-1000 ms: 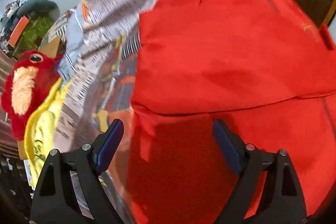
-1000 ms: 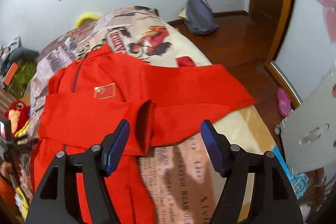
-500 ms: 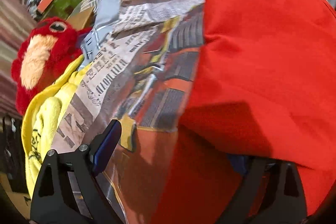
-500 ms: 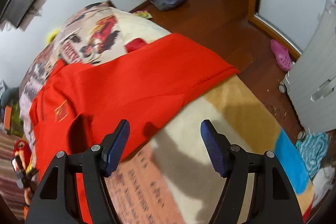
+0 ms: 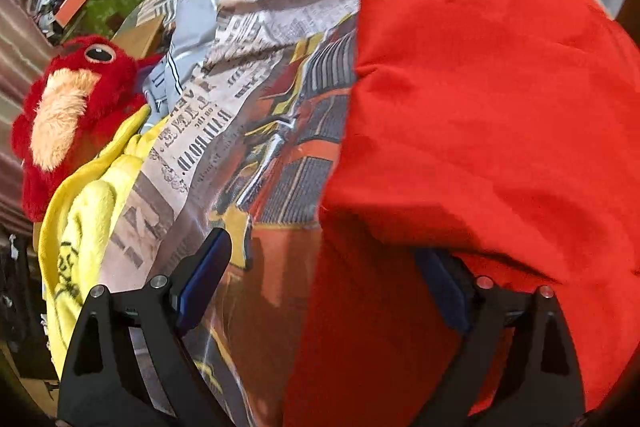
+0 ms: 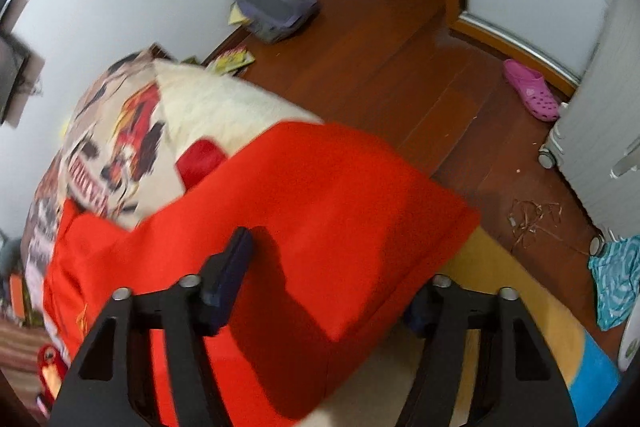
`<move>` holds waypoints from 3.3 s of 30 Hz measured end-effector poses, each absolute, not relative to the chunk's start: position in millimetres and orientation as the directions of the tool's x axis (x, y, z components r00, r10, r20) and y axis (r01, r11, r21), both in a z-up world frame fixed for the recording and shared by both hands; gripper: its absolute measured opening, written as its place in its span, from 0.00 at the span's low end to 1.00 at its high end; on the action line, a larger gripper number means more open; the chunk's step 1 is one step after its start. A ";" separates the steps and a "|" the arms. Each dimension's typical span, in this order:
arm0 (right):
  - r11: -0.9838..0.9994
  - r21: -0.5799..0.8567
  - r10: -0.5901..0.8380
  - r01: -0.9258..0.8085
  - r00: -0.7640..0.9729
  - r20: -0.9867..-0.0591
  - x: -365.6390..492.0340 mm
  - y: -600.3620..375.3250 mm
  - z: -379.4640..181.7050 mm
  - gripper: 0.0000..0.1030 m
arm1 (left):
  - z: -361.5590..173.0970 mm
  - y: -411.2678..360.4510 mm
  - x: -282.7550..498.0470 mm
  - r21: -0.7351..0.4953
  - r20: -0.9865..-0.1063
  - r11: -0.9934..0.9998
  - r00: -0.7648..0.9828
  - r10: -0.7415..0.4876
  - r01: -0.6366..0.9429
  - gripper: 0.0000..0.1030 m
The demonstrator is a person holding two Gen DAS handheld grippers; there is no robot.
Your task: Fold large clothes
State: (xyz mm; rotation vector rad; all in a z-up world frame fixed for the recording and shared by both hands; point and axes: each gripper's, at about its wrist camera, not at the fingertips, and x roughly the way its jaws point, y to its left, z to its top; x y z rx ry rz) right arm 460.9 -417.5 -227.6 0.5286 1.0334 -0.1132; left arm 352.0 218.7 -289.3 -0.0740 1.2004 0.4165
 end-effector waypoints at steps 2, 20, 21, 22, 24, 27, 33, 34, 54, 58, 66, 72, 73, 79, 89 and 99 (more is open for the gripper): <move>0.866 0.341 0.114 0.367 0.519 -0.847 463.1 -422.9 -224.8 0.24 | -276.8 211.9 346.3 0.142 -0.909 0.927 0.326 0.261 -0.346 0.90; 0.993 0.115 0.069 -0.008 0.841 -0.536 386.9 -337.6 -33.2 0.04 | -164.3 144.8 314.5 0.061 -0.798 0.975 0.576 0.177 -0.215 0.90; 0.992 0.112 0.108 -0.056 0.843 -0.528 382.9 -321.8 -25.9 0.04 | -161.2 142.5 312.3 0.065 -0.793 0.976 0.583 0.176 -0.206 0.90; 0.989 0.116 0.137 -0.088 0.838 -0.528 382.3 -311.9 -23.7 0.04 | -158.3 140.0 309.9 0.068 -0.788 0.978 0.590 0.173 -0.196 0.90; 0.976 0.134 0.217 -0.171 0.810 -0.545 379.1 -283.1 -20.6 0.05 | -152.6 135.4 305.0 0.079 -0.779 0.981 0.603 0.173 -0.178 0.90; 0.943 0.196 0.332 -0.268 0.739 -0.587 379.6 -244.1 -29.9 0.05 | -147.5 133.2 299.8 0.079 -0.773 0.983 0.613 0.165 -0.165 0.90; 0.897 0.226 0.414 -0.380 0.542 -0.731 381.0 -165.8 -90.6 0.05 | -146.6 137.9 288.7 0.019 -0.777 0.988 0.620 0.110 -0.152 0.90; 0.889 0.236 0.420 -0.392 0.494 -0.761 380.6 -154.5 -106.7 0.05 | -147.3 137.9 286.7 0.015 -0.778 0.989 0.620 0.105 -0.149 0.90; 0.870 0.206 0.372 -0.448 0.323 -0.870 336.9 -158.7 -135.2 0.30 | -140.5 85.5 308.7 0.008 -0.774 1.000 0.633 0.026 -0.030 0.90; 0.900 0.087 0.307 -0.426 0.482 -0.821 331.3 -190.2 -105.0 0.41 | -129.2 45.1 329.7 0.021 -0.762 0.999 0.647 -0.013 0.044 0.90; 0.950 -0.020 0.189 -0.313 0.623 -0.759 332.9 -256.7 -92.1 0.47 | -128.9 -58.8 377.3 0.047 -0.773 0.970 0.623 -0.117 0.240 0.90; 0.975 0.008 0.140 -0.223 0.586 -0.798 341.7 -293.4 -121.1 0.47 | -161.0 -133.9 416.2 0.058 -0.814 0.927 0.555 -0.171 0.371 0.90; 0.976 0.014 0.140 -0.217 0.577 -0.805 343.5 -296.7 -126.4 0.47 | -168.3 -142.5 422.8 0.062 -0.822 0.924 0.544 -0.167 0.377 0.88; 0.978 0.063 0.158 -0.197 0.515 -0.843 353.7 -310.8 -159.0 0.47 | -215.7 -179.6 463.3 -0.007 -0.885 0.912 0.422 -0.197 0.410 0.71; 0.972 0.093 0.184 -0.217 0.450 -0.874 360.1 -305.1 -187.7 0.47 | -263.8 -181.8 503.8 -0.156 -0.918 0.929 0.297 -0.262 0.337 0.35; 0.966 0.074 0.182 -0.246 0.455 -0.872 357.4 -289.2 -181.2 0.47 | -217.6 -164.3 486.1 -0.184 -0.862 0.912 0.386 -0.329 0.367 0.05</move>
